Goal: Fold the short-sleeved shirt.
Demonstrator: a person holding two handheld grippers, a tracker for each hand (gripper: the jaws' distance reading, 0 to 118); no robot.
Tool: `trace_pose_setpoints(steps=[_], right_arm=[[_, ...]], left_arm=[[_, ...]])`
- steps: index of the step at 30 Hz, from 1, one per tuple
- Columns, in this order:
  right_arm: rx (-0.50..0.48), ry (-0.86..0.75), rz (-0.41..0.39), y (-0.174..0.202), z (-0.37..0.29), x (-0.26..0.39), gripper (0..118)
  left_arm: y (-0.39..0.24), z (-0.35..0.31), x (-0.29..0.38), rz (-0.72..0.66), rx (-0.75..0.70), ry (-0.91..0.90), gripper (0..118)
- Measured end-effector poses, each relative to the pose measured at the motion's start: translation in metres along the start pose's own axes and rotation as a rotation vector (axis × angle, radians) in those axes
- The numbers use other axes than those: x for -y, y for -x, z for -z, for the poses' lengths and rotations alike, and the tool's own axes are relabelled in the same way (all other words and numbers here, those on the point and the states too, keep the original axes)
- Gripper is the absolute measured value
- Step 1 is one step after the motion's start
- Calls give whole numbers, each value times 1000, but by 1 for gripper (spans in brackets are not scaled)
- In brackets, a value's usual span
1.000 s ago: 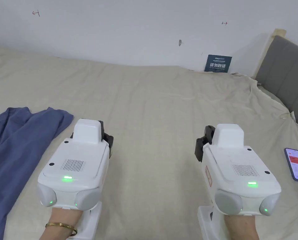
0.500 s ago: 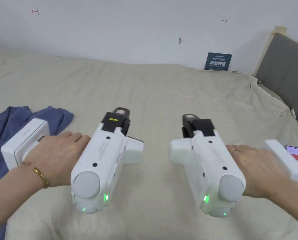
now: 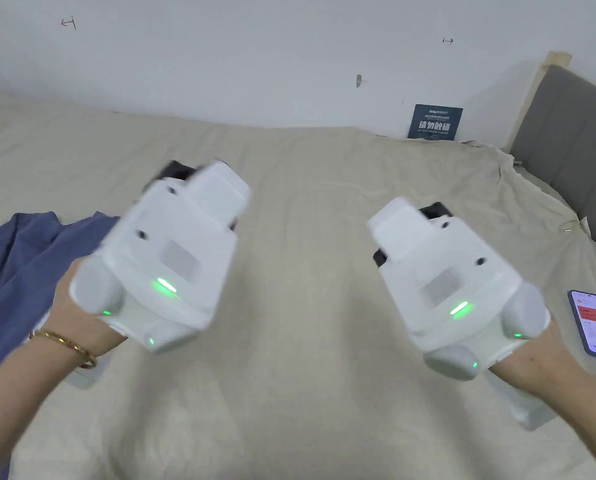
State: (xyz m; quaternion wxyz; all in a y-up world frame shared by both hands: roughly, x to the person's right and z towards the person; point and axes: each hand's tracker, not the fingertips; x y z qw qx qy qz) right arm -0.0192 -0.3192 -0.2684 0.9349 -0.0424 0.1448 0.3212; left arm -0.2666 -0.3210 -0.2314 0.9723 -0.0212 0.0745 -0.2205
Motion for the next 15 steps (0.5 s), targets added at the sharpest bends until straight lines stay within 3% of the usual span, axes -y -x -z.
trace_pose_setpoints(steps=[2, 4, 6, 10, 15], right_arm=[[12, -2, 265, -13, -5, 7, 0], [54, -16, 447, -17, -10, 18, 0], [97, -24, 507, -9, -15, 28, 0], [85, 3, 560, 9, -17, 45, 0], [69, 37, 552, 27, -23, 53, 0]], left_arm=[[16, -2, 6, -272, -52, 14, 0], [16, -6, 21, -358, -88, 25, 0], [5, -13, 33, -354, -91, 34, 0], [-11, -21, 57, -406, -54, 86, 0], [-27, -28, 73, -404, -26, 114, 0]])
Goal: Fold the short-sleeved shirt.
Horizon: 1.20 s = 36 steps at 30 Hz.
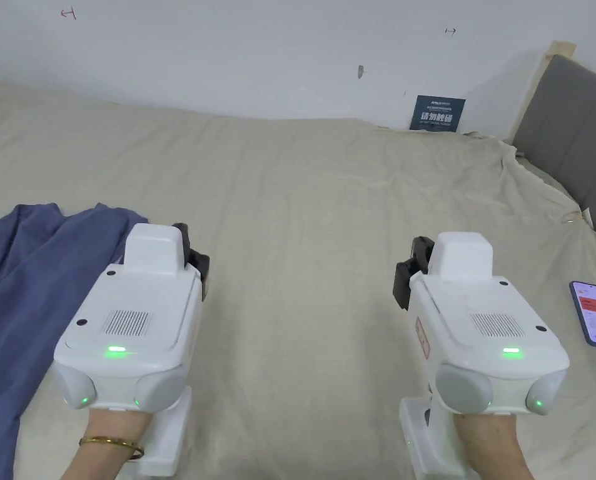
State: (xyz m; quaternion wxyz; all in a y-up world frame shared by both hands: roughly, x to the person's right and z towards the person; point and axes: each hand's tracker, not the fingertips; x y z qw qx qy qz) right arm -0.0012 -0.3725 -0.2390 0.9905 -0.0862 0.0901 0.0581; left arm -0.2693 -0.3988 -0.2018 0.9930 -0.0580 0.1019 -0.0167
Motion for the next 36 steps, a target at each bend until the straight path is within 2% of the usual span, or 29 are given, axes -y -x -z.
trace_pose_setpoints(steps=[5, 36], right_arm=[[-8, 22, 24, -4, 2, 6, 0], [6, 3, 13, -10, -2, 3, 0]], left_arm=[[-3, 1, 3, 6, 8, 15, 0], [-11, -4, 0, 22, 29, -3, 0]])
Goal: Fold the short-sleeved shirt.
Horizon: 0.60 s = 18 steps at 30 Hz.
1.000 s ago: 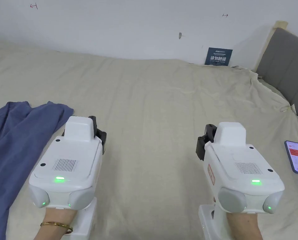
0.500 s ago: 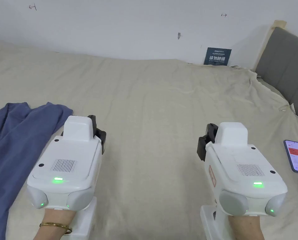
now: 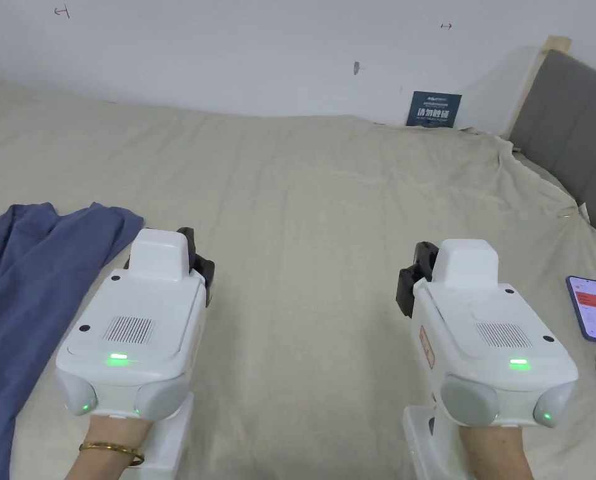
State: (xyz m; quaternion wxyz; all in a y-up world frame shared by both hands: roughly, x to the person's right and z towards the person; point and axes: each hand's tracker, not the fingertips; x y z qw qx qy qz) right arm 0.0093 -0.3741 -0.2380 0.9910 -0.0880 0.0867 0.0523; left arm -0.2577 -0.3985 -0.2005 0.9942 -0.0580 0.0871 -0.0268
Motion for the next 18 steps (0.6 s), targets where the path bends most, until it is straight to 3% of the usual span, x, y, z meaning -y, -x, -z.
trace_pose_setpoints(steps=[10, 18], right_arm=[[-12, 8, -12, 3, 3, 3, 0], [-75, -13, -25, 35, 9, -7, 0]], left_arm=[[1, -1, 2, -1, -1, -1, 0], [31, -9, 3, -3, -75, -8, 0]])
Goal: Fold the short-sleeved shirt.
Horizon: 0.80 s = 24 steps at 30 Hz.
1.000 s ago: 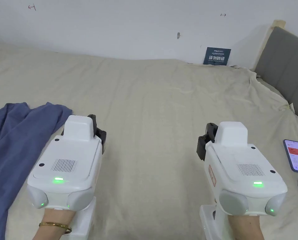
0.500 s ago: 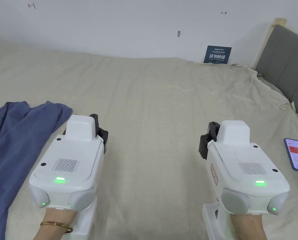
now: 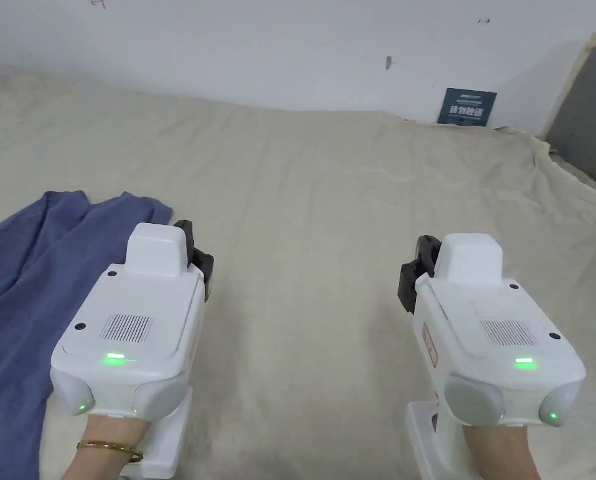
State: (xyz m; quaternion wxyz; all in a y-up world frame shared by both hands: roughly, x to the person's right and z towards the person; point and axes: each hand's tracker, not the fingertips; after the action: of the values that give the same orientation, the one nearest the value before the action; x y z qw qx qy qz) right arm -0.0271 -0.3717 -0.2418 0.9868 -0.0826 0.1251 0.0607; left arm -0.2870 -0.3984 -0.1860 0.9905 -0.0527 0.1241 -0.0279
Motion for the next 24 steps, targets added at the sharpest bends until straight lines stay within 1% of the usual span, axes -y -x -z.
trace_pose_setpoints(steps=[4, 6, 15, 19, 24], right_arm=[[-81, -9, -14, 28, 8, -8, 0], [-133, -14, -15, 45, 14, -12, 0], [-315, -38, -31, 113, 31, -22, 0], [-380, -41, -45, 139, 33, -23, 0], [-429, -42, -60, 162, 34, -23, 0]], left_arm=[[25, -8, 1, 8, -77, -7, 0], [40, -15, 0, -3, -122, 0, 0], [103, -44, 8, -28, -308, 24, 0], [126, -57, 13, -40, -371, 36, 0], [144, -65, 17, -42, -408, 51, 0]])
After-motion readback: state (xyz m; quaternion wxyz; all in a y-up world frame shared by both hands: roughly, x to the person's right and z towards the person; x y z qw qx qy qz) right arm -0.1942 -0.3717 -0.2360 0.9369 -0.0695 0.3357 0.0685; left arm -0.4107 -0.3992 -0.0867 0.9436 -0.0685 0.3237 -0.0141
